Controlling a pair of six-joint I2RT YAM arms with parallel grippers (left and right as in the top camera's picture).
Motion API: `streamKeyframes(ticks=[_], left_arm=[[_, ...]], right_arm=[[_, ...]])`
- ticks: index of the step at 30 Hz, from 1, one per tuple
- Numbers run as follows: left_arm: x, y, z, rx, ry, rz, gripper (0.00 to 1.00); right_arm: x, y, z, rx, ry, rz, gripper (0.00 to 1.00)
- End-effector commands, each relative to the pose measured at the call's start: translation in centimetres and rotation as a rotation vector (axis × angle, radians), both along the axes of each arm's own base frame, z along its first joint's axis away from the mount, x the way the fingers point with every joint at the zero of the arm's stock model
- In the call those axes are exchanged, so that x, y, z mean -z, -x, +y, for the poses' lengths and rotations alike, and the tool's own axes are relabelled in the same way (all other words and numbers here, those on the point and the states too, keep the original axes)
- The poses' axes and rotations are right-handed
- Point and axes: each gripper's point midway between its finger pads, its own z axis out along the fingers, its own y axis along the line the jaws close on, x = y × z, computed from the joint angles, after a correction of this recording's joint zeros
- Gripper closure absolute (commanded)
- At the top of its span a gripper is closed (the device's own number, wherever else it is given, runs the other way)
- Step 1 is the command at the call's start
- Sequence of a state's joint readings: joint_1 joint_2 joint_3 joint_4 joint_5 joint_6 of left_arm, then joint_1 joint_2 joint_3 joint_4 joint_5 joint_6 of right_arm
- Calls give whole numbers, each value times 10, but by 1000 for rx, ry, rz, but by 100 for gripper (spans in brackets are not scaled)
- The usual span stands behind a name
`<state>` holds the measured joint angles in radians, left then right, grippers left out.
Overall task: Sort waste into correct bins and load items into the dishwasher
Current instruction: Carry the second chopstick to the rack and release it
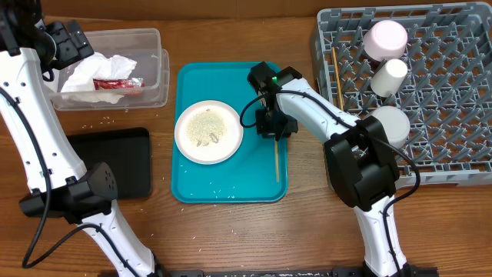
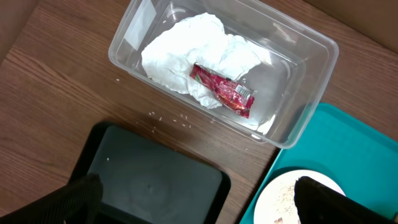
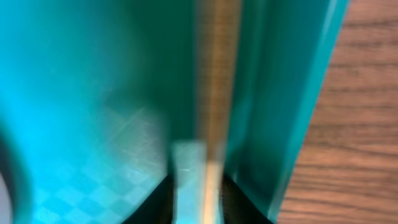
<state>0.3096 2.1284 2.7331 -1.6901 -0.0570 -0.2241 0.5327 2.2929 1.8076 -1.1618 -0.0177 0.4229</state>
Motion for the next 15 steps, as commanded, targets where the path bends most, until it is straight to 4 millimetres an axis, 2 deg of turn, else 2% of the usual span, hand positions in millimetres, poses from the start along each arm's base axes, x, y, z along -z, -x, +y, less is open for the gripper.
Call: streamKeyframes(ticks=[1, 2, 5, 7, 9, 12, 15], left_arm=[[-3, 2, 2, 13, -16, -1, 0], [-3, 2, 2, 13, -16, -1, 0], [-3, 2, 2, 13, -16, -1, 0], [-3, 2, 2, 13, -16, -1, 0], [-3, 2, 2, 13, -16, -1, 0], [-3, 2, 2, 13, -16, -1, 0], [-3, 2, 2, 13, -16, -1, 0]], right_arm=[[11, 9, -4, 22, 33, 20, 91], [11, 9, -4, 32, 34, 21, 96], [6, 9, 2, 45, 6, 30, 96], [-1, 6, 7, 51, -28, 35, 96], [-18, -4, 7, 68, -50, 22, 96], [-52, -28, -3, 98, -76, -32, 96], [-106, -64, -21, 94, -131, -141, 96]])
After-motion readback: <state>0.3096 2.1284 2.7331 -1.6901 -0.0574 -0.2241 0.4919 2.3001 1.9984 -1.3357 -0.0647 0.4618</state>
